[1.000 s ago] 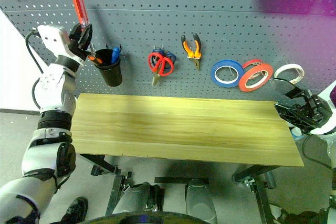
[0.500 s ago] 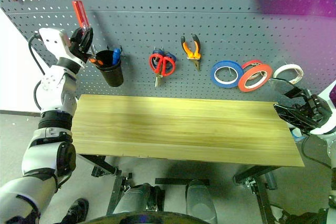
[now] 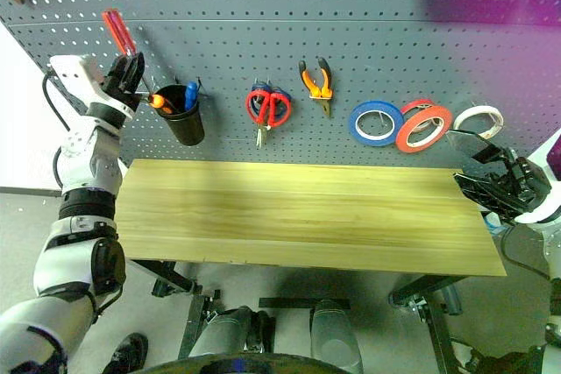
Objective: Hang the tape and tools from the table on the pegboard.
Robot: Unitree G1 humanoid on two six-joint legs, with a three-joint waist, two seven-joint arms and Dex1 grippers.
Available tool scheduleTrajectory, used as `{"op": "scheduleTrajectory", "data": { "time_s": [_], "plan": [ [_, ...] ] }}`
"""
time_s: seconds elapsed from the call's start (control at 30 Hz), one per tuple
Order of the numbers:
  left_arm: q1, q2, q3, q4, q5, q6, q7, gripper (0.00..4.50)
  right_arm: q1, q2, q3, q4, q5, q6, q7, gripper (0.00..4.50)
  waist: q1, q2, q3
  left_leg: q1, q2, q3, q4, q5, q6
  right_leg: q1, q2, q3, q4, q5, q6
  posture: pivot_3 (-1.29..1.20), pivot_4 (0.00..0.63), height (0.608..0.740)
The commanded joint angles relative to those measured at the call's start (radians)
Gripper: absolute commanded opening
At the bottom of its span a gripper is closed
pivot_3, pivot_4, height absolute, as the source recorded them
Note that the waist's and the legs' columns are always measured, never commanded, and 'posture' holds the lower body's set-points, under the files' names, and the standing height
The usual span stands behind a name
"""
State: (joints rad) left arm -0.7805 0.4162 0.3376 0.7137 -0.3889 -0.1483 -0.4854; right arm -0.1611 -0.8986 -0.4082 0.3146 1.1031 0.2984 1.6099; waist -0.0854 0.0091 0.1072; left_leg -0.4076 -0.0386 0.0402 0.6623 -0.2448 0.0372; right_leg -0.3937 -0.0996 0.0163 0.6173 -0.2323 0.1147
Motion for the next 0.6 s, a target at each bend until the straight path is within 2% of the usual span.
{"op": "scheduleTrajectory", "data": {
  "time_s": [0.03, 0.23, 0.57, 0.6],
  "plan": [
    [0.029, 0.010, 0.011, 0.012, -0.001, 0.038, -0.002, 0.83, -0.022, 0.003, -0.030, -0.018, 0.003, -0.004, 0.004, 4.50, 0.000, 0.000, 0.000, 0.000, 0.000, 0.000, 0.000, 0.000, 0.000, 0.000, 0.000, 0.000, 0.000, 0.000, 0.000, -0.19, 0.084, 0.740],
    [0.028, 0.006, -0.004, 0.009, 0.007, 0.049, -0.014, 0.83, -0.021, 0.006, -0.031, -0.017, 0.000, -0.008, 0.004, 4.50, -0.015, -0.008, 0.004, -0.005, 0.000, 0.000, -0.001, 0.000, 0.000, -0.006, 0.000, 0.000, -0.001, 0.000, 0.000, -0.20, 0.083, 0.740],
    [0.008, -0.021, -0.031, 0.011, 0.023, 0.061, -0.050, 0.83, -0.019, 0.011, -0.037, -0.018, -0.007, -0.012, 0.004, 4.50, -0.010, -0.007, 0.004, -0.011, 0.000, 0.002, -0.004, 0.000, 0.001, -0.012, -0.002, 0.000, -0.004, 0.000, 0.000, -0.20, 0.087, 0.740],
    [0.013, -0.019, -0.039, 0.010, 0.041, 0.047, -0.042, 1.18, -0.019, 0.011, -0.038, -0.017, -0.007, -0.012, 0.004, 4.50, -0.010, -0.007, 0.004, -0.011, 0.000, 0.002, -0.005, 0.000, 0.001, -0.012, -0.002, 0.000, -0.004, 0.000, 0.000, -0.20, 0.088, 0.740]
  ]
}}
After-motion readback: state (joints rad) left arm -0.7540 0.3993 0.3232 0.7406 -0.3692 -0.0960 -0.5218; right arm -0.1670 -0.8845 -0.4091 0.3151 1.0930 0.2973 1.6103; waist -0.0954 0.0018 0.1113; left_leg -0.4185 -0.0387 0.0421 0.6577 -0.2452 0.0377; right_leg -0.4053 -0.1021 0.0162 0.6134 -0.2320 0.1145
